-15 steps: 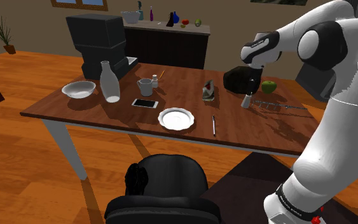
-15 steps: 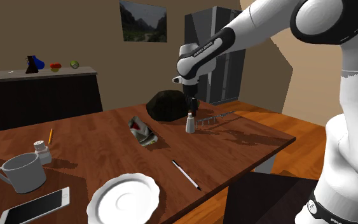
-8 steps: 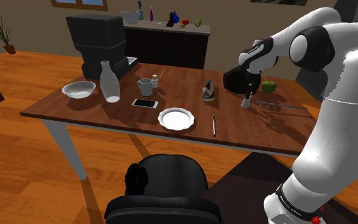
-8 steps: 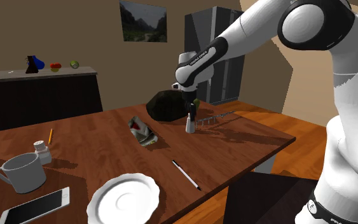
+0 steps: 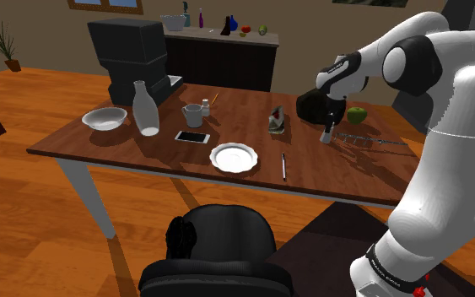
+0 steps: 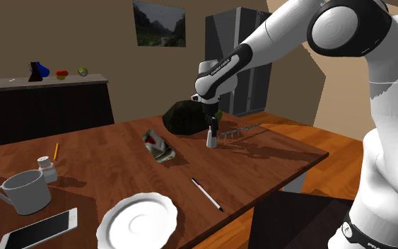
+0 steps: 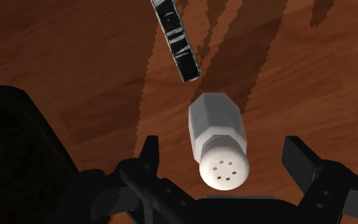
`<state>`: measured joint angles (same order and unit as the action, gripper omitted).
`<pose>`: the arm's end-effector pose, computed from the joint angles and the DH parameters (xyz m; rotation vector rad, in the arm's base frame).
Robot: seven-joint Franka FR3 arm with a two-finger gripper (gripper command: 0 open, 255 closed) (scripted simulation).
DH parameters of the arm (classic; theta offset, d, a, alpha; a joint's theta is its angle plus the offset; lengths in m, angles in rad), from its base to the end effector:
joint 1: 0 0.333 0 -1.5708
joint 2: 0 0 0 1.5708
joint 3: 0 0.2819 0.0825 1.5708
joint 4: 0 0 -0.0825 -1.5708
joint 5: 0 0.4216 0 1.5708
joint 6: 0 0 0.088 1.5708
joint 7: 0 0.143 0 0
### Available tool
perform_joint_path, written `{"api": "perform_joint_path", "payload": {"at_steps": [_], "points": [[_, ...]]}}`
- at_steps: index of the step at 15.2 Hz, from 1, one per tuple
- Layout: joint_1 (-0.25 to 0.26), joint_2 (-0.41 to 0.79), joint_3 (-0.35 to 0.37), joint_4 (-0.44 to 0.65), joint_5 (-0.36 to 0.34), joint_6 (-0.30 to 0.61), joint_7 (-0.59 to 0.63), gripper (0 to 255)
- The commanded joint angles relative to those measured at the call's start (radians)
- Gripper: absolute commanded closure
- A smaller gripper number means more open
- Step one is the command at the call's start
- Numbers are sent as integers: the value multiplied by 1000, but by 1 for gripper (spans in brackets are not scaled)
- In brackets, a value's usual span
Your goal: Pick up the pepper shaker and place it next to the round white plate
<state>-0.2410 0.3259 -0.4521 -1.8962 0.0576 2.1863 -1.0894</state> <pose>0.4959 -0.4034 0.2576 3.0257 0.5874 -0.1137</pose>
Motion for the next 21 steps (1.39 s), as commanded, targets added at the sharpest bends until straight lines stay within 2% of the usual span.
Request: {"api": "perform_joint_path", "payload": {"at_steps": [1,10,21], "points": [[0,0,0,0,0,0,0,255],[0,0,0,0,0,0,0,255],[11,-66,-13,69,-32,-129,13,255]]}}
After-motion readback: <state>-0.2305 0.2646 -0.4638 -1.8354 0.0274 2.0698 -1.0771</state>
